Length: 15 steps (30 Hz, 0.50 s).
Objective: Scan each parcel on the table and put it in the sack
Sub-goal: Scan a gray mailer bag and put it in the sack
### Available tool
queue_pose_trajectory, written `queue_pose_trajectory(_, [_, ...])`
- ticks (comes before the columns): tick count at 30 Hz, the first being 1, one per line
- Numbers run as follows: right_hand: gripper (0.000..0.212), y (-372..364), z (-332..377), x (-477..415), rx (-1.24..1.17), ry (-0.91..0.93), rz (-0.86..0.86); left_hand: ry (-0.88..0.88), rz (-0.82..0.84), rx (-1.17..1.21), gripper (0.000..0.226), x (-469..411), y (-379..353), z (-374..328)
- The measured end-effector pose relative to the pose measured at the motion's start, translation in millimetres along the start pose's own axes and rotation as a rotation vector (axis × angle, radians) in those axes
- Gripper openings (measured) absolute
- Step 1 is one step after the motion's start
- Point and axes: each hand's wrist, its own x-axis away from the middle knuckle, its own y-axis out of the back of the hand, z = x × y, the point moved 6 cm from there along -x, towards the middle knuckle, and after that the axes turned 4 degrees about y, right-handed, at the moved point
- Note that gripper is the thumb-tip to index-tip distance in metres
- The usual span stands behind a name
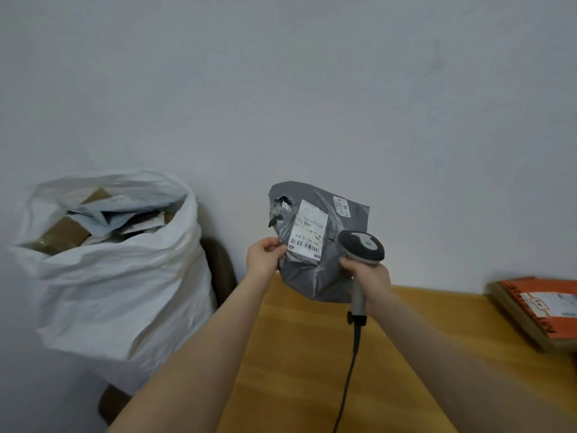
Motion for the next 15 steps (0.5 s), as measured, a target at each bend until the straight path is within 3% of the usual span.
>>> queue_pose_trajectory(4, [0.025,-97.6,17.2,4.8,-0.122,0.014,0.081,-0.083,-0.039,0.042,0.021,-29.9,77.9,-39.8])
queue_pose_trajectory(10, [0.021,-271.2,55.4,29.0,-0.198,0.100,0.232,-0.179,-0.121,0.096,0.026,-81.7,212.8,-103.1])
queue_pose_trajectory(15, [0.015,-376.9,74.0,38.0,-0.115,0.124,0.305,-0.194,-0.288,0.042,0.032,-122.7,317.2,-131.6])
